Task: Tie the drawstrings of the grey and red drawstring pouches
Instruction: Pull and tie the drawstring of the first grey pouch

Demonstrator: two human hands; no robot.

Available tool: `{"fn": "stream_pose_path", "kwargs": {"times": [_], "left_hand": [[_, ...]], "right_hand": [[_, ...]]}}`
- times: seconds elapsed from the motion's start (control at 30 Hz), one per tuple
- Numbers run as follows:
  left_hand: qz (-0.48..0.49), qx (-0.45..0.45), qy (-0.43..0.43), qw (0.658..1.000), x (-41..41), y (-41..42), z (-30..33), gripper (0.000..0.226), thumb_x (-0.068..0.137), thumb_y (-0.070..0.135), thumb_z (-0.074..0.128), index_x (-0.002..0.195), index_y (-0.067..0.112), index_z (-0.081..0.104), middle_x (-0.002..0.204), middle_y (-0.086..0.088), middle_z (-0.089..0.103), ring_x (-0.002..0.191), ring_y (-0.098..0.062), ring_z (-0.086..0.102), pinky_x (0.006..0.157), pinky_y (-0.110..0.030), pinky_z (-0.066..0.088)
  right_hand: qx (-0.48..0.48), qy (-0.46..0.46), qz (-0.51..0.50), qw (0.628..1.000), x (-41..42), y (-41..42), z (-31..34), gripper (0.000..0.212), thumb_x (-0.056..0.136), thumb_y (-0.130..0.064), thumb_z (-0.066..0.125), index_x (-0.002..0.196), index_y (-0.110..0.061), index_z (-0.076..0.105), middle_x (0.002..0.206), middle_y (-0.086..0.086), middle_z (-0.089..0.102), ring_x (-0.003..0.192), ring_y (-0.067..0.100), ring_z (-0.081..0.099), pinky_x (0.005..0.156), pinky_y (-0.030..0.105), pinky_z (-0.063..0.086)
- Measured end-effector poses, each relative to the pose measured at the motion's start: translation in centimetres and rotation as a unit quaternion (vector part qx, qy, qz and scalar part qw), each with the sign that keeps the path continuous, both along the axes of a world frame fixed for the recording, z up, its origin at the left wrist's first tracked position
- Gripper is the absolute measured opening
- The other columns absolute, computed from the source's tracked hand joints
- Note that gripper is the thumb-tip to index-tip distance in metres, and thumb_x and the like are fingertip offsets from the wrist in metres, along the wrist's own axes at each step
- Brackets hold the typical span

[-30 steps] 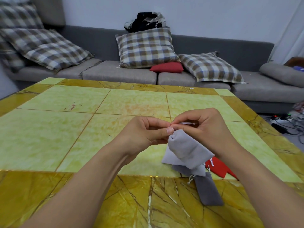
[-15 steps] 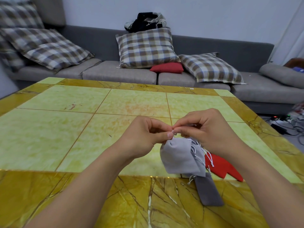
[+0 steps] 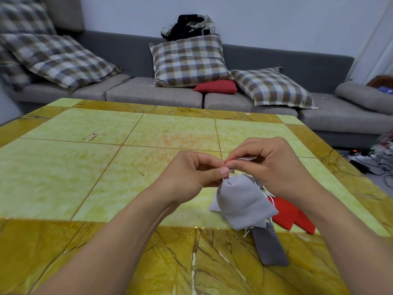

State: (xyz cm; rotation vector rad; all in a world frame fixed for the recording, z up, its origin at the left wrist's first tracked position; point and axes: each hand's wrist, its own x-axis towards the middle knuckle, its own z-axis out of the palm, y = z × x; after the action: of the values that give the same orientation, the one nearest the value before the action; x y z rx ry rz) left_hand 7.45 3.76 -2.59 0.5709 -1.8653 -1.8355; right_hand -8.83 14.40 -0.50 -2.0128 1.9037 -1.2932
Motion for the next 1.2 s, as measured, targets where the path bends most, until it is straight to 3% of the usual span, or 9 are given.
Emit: {"fn": "stream_pose_path", "kwargs": {"times": [0.2, 0.27, 0.37, 0.5, 0.63, 0.83, 0.93, 1.03, 1.2], "left_hand": [[-0.037, -0.014, 0.024, 0.999, 0.2, 0.2, 0.7, 0.037, 0.083, 0.003, 0.074, 0.116, 0.011, 0.061, 0.087, -0.019, 0.075, 0.082, -0.018, 0.072, 0.076, -0.023, 0.056], [-0.038, -0.007, 0.047, 0.998, 0.3, 0.1, 0.8, 0.042, 0.082, 0.002, 0.073, 0.120, 0.013, 0.058, 0.087, -0.016, 0.075, 0.085, -0.020, 0.072, 0.079, -0.024, 0.056], [-0.009, -0.011, 0.067, 0.998, 0.5, -0.1, 1.1, 0.038, 0.083, 0.001, 0.072, 0.118, 0.011, 0.061, 0.086, -0.013, 0.076, 0.085, -0.020, 0.072, 0.078, -0.023, 0.057], [0.048, -0.070, 0.069, 0.994, 0.5, -0.4, 1.0, 0.023, 0.085, 0.002, 0.070, 0.108, 0.006, 0.070, 0.079, -0.008, 0.076, 0.077, -0.010, 0.072, 0.071, -0.016, 0.054], [0.066, -0.114, 0.067, 0.989, 0.2, -0.5, 0.7, 0.014, 0.085, 0.004, 0.071, 0.099, 0.006, 0.076, 0.088, -0.006, 0.078, 0.087, -0.016, 0.074, 0.079, -0.023, 0.058], [0.056, -0.117, 0.091, 0.987, 0.1, -0.2, 0.7, 0.032, 0.086, 0.002, 0.069, 0.116, 0.014, 0.068, 0.085, -0.010, 0.077, 0.089, -0.020, 0.074, 0.084, -0.023, 0.057], [0.064, -0.134, 0.083, 0.985, 0.1, -0.2, 0.8, 0.023, 0.087, 0.003, 0.069, 0.108, 0.011, 0.073, 0.085, -0.007, 0.077, 0.086, -0.016, 0.074, 0.081, -0.022, 0.058], [0.077, -0.152, 0.076, 0.982, 0.0, -0.3, 0.7, 0.015, 0.086, 0.004, 0.070, 0.097, 0.011, 0.076, 0.087, -0.002, 0.078, 0.086, -0.013, 0.073, 0.079, -0.021, 0.058], [0.111, -0.164, 0.081, 0.977, -0.1, -0.2, 0.6, 0.012, 0.086, 0.007, 0.071, 0.090, 0.016, 0.078, 0.084, 0.003, 0.078, 0.082, -0.009, 0.073, 0.074, -0.019, 0.057]], "right_hand": [[0.006, -0.162, -0.014, 0.987, -0.6, 0.0, 0.0, 0.009, 0.077, -0.003, 0.079, 0.082, -0.011, 0.079, 0.068, 0.009, 0.072, 0.054, 0.009, 0.059, 0.053, 0.023, 0.050], [0.012, -0.189, -0.018, 0.982, -0.4, 0.0, -0.2, 0.008, 0.073, -0.012, 0.081, 0.078, -0.007, 0.078, 0.064, 0.010, 0.071, 0.052, 0.011, 0.058, 0.051, 0.023, 0.048], [0.050, -0.197, -0.019, 0.979, 0.3, -0.1, -0.6, 0.022, 0.071, -0.027, 0.077, 0.079, -0.007, 0.077, 0.070, 0.015, 0.072, 0.060, 0.019, 0.062, 0.055, 0.029, 0.048], [0.077, -0.240, -0.008, 0.968, 0.9, -0.6, -1.0, 0.013, 0.089, -0.014, 0.068, 0.088, -0.001, 0.073, 0.081, 0.032, 0.065, 0.067, 0.022, 0.053, 0.058, 0.028, 0.043], [0.087, -0.288, -0.008, 0.954, 1.3, -0.6, -0.9, 0.022, 0.091, -0.020, 0.064, 0.090, 0.002, 0.068, 0.075, 0.019, 0.062, 0.064, 0.018, 0.051, 0.054, 0.019, 0.042], [0.073, -0.315, -0.030, 0.946, 1.7, -0.7, -1.0, 0.023, 0.079, -0.029, 0.071, 0.089, -0.009, 0.077, 0.092, 0.030, 0.071, 0.078, 0.028, 0.059, 0.072, 0.040, 0.047], [0.077, -0.317, -0.035, 0.945, 1.7, -0.6, -0.8, 0.014, 0.086, -0.018, 0.070, 0.089, -0.006, 0.077, 0.084, 0.034, 0.066, 0.067, 0.024, 0.054, 0.059, 0.026, 0.046], [0.088, -0.349, -0.031, 0.932, 1.9, -0.4, -0.7, 0.014, 0.090, -0.015, 0.067, 0.089, -0.005, 0.077, 0.075, 0.019, 0.064, 0.058, 0.014, 0.050, 0.051, 0.019, 0.043], [0.095, -0.352, -0.008, 0.931, 2.2, -0.1, -0.2, 0.024, 0.076, -0.029, 0.076, 0.091, -0.011, 0.079, 0.086, 0.024, 0.071, 0.074, 0.023, 0.055, 0.070, 0.032, 0.046]]}}
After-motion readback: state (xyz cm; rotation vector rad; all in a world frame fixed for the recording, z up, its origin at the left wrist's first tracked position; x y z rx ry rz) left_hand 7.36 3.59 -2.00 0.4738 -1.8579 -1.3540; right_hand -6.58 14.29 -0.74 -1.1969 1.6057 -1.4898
